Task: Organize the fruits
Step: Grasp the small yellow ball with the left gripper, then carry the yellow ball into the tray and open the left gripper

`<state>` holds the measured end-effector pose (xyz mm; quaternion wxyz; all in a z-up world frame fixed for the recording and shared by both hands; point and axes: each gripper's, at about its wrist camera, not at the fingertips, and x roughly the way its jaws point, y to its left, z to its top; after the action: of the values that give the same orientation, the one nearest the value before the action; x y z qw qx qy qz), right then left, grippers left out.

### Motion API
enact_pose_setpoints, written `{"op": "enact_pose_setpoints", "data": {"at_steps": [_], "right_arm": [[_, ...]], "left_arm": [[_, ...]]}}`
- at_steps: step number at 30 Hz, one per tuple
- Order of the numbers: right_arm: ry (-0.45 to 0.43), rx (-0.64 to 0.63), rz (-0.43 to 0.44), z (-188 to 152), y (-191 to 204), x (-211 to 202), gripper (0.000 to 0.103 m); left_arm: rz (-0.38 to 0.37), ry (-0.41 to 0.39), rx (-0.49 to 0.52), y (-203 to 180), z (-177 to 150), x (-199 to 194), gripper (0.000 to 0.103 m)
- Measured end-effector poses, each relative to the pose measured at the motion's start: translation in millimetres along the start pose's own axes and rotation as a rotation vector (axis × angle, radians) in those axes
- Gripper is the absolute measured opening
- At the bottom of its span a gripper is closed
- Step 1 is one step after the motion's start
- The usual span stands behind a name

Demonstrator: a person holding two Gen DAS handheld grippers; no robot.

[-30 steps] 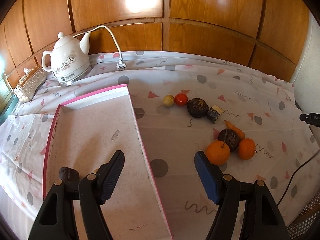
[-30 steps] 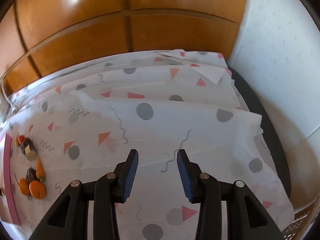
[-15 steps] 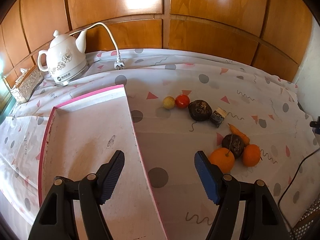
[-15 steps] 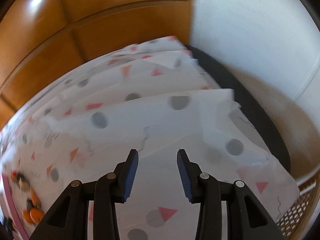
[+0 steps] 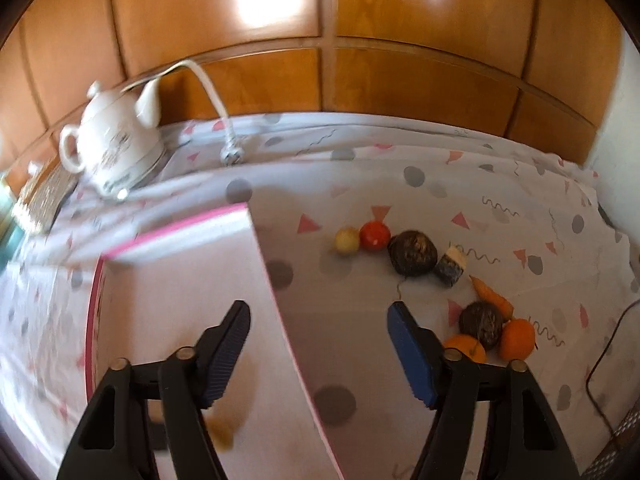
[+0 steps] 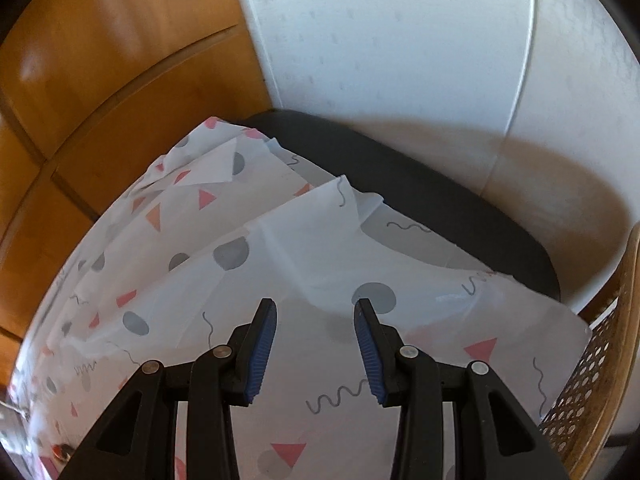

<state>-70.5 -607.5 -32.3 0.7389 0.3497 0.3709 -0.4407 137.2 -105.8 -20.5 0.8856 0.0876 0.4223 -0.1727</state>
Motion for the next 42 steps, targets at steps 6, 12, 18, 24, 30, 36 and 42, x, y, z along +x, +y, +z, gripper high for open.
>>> {"op": "enact_pose_setpoints", "data": {"at_steps": [6, 12, 18, 24, 30, 36, 42], "right_arm": [[-0.004, 0.042, 0.003, 2, -7, -1, 0.041], [0.009, 0.027, 0.010, 2, -4, 2, 0.041], [0.018, 0.027, 0.017, 3, -4, 4, 0.041], [0.019, 0.009, 0.012, 3, 0, 4, 0.041], [0.021, 0.000, 0.006, 3, 0, 6, 0.041], [0.025, -0.014, 0.007, 3, 3, 6, 0.041], [0.035, -0.037, 0.027, 0, 8, 7, 0.041]], "left_arm": [[-0.050, 0.067, 0.097, -9, 26, 32, 0.046], [-0.089, 0.157, 0.206, -21, 39, 69, 0.044], [-0.094, 0.192, 0.236, -21, 48, 96, 0.044], [-0.114, 0.204, 0.250, -23, 49, 112, 0.025], [-0.141, 0.160, 0.182, -14, 40, 95, 0.024], [-0.151, 0.097, -0.010, 27, 31, 44, 0.024], [-0.052, 0.062, -0.200, 87, 12, 5, 0.025]]}}
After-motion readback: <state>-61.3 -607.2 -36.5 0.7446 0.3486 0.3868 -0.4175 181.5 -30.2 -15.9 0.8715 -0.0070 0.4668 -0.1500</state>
